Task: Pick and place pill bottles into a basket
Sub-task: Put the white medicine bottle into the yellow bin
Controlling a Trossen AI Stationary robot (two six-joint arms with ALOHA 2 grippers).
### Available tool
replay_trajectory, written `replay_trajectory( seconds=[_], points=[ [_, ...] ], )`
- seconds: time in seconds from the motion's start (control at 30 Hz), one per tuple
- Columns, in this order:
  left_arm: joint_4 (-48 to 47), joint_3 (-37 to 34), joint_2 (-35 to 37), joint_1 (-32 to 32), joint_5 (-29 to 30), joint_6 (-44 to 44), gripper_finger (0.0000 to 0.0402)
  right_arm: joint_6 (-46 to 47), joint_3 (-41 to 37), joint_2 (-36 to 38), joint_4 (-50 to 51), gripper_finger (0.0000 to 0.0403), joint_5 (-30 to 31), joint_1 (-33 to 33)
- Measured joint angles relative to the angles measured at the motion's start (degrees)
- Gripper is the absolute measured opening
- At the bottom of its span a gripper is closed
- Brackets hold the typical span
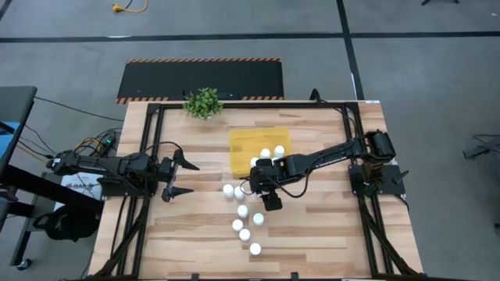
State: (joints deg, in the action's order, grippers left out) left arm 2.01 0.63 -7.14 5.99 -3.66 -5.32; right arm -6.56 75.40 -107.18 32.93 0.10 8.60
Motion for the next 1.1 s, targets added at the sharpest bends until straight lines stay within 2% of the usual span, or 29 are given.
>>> replay_trajectory(
  seconds=[1.1],
  points=[
    [0.0, 0.01, 0.0, -0.01, 0.0, 0.12, 0.0386, -1.48, -0.03, 0.0, 0.02, 0.0255, -0.2, -0.09]
  ],
)
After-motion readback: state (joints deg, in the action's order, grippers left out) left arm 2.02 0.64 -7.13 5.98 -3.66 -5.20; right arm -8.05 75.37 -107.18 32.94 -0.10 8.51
